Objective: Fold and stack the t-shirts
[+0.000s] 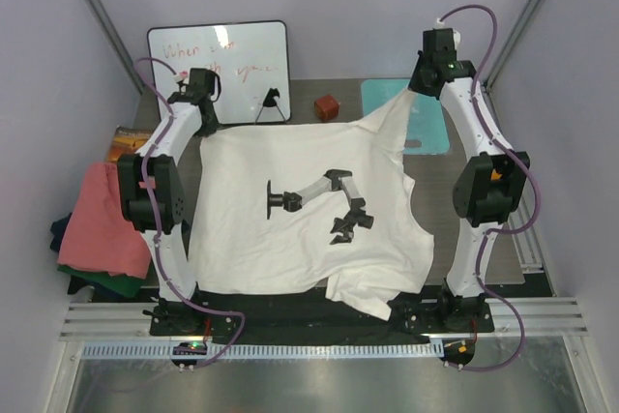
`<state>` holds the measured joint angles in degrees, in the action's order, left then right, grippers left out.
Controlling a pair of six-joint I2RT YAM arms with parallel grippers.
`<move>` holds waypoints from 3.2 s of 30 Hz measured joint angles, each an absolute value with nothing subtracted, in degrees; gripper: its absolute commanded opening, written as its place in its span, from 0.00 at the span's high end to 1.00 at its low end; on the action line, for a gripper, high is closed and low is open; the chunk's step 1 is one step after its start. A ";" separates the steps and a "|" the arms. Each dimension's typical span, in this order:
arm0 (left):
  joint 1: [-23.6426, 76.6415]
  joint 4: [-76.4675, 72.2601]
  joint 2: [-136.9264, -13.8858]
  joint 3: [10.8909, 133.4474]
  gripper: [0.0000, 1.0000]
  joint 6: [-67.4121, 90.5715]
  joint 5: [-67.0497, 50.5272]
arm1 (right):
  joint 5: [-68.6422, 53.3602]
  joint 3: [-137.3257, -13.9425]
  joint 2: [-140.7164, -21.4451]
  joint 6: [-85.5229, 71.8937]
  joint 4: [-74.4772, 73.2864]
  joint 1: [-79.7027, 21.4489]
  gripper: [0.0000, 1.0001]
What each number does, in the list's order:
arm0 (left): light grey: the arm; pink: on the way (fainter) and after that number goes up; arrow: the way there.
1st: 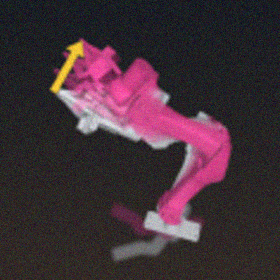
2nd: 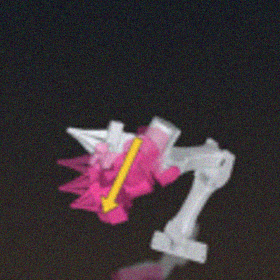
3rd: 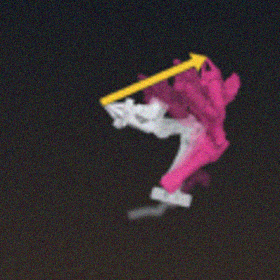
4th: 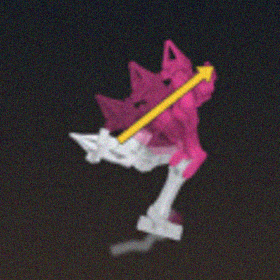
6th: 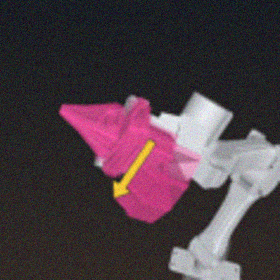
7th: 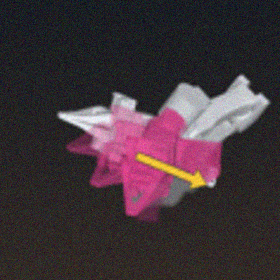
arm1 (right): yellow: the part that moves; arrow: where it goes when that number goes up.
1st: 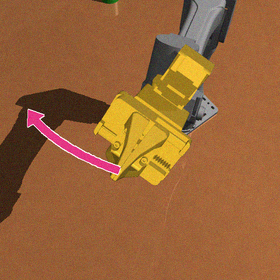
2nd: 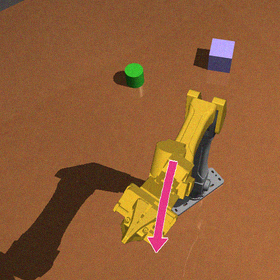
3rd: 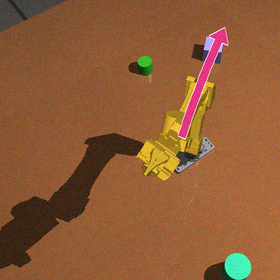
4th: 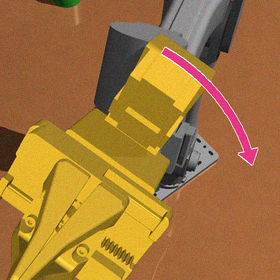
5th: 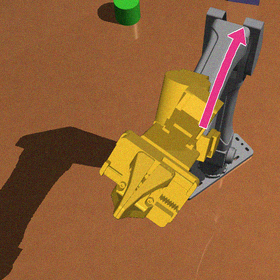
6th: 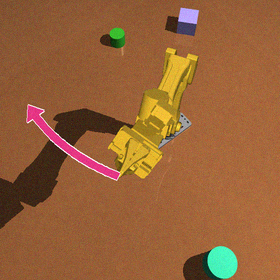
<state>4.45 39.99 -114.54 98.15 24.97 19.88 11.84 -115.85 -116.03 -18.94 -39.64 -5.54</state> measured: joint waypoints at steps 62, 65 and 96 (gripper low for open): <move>12.58 43.20 -106.45 88.99 1.00 20.69 34.61 | 5.04 -103.28 -118.56 -20.67 -36.45 -10.85 0.61; 12.56 43.22 -106.78 89.08 1.00 20.67 34.22 | 6.50 -102.21 -119.96 -20.93 -36.36 -11.20 0.55; 12.56 43.57 -107.39 91.53 1.00 20.82 29.56 | 17.67 -65.39 -104.05 -22.57 -24.29 -11.22 0.49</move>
